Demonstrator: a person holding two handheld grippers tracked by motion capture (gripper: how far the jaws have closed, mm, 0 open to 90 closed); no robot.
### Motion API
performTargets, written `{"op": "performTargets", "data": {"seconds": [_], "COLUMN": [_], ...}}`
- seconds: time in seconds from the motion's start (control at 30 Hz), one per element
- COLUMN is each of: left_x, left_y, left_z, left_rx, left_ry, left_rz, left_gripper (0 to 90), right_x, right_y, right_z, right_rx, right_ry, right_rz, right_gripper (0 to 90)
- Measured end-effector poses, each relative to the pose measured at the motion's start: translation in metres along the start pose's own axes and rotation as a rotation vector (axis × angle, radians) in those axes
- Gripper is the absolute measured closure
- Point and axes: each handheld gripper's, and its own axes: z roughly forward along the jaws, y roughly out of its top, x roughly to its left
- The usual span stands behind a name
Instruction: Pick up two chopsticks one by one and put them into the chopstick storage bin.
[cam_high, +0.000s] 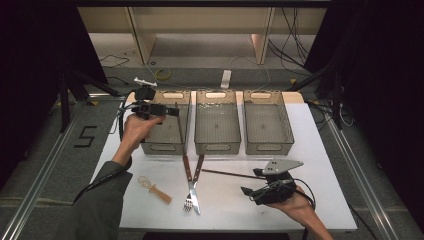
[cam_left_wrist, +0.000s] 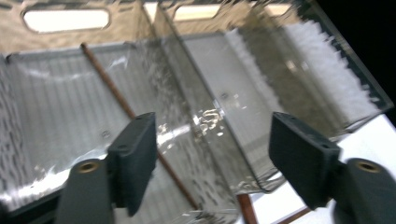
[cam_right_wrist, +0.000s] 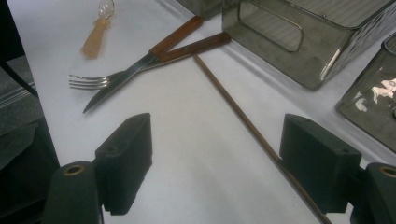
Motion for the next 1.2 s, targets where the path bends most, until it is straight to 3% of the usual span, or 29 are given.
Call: {"op": "performTargets", "data": {"seconds": [0.07,0.23,0.37,0.57,0.67,0.77,0.8,0.93,1.0,1.2], "left_x": [-0.005,-0.021,-0.034,-0.048,-0.052,-0.056,-0.057,-0.063,-0.066,-0.069], "left_y": [-0.005,-0.022,-0.036,-0.054,-0.064,-0.076,-0.081,-0.098,-0.104,-0.122], "left_z": [-0.007,-0.022,-0.029,-0.032,-0.032,-0.030,-0.029,-0.027,-0.028,-0.028], "left_rx": [-0.034,-0.103,-0.132,-0.152,-0.164,-0.155,-0.146,-0.132,-0.140,-0.174], "left_ry": [-0.031,-0.130,-0.158,-0.146,-0.138,-0.160,-0.158,-0.145,-0.137,-0.114], "left_rz": [0.014,0.054,0.094,0.162,0.181,0.191,0.205,0.246,0.263,0.299], "left_gripper": [22.3,16.0,15.5,15.3,15.3,15.3,15.3,15.3,15.3,15.3], "right_x": [-0.001,-0.004,-0.009,-0.020,-0.028,-0.032,-0.035,-0.038,-0.039,-0.035], "right_y": [0.001,0.003,0.010,0.026,0.036,0.040,0.043,0.047,0.049,0.053], "right_z": [0.000,-0.001,-0.001,0.007,0.015,0.019,0.024,0.032,0.038,0.057], "right_rx": [0.002,0.017,0.051,0.150,0.205,0.225,0.263,0.309,0.332,0.418], "right_ry": [-0.002,-0.006,-0.003,0.004,-0.010,-0.027,-0.039,-0.048,-0.040,-0.019], "right_rz": [-0.007,-0.013,-0.031,-0.068,-0.069,-0.078,-0.094,-0.107,-0.097,-0.131], "right_gripper": [26.1,26.1,27.2,28.5,29.4,29.7,30.4,33.7,35.6,41.5]}}
